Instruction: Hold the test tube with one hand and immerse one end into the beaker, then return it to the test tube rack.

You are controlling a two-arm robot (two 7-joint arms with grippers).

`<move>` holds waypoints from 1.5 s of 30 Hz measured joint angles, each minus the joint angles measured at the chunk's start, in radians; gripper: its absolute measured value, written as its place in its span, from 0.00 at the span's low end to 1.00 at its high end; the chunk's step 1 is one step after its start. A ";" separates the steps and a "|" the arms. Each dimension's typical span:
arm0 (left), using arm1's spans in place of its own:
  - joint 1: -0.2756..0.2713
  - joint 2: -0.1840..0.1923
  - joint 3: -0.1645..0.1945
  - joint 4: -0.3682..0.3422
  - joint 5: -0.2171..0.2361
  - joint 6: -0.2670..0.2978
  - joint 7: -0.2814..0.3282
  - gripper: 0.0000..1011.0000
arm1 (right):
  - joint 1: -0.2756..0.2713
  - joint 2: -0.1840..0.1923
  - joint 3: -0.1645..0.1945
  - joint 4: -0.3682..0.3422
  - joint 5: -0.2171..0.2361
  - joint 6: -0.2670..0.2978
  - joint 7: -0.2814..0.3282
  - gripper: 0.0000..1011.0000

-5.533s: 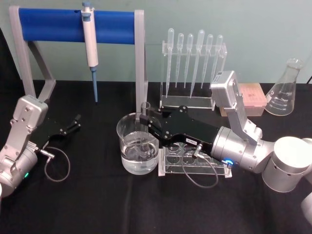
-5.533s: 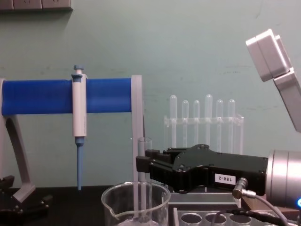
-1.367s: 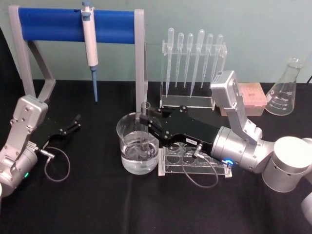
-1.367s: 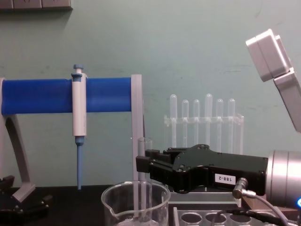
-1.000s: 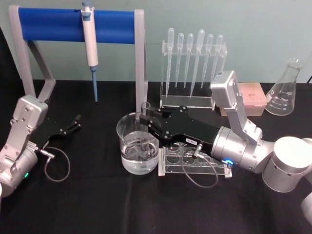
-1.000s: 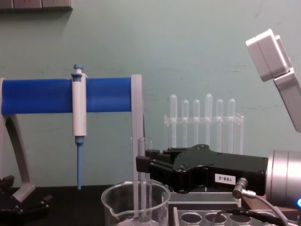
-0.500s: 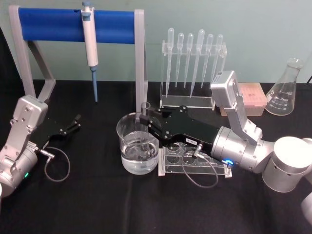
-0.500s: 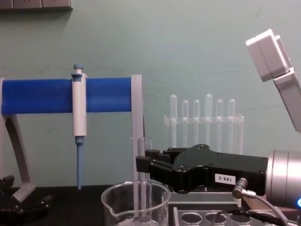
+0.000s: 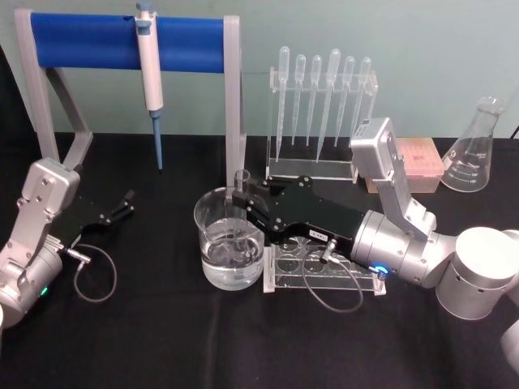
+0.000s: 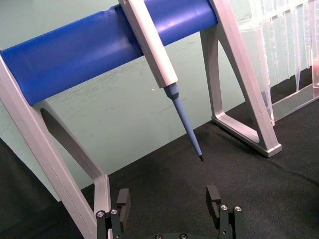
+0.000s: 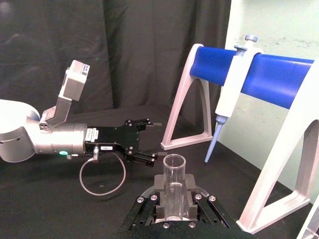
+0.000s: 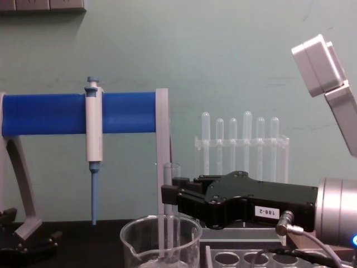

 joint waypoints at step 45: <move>0.000 0.000 0.000 0.000 0.000 0.000 0.000 0.99 | 0.000 0.000 0.000 0.000 0.000 0.000 0.000 0.24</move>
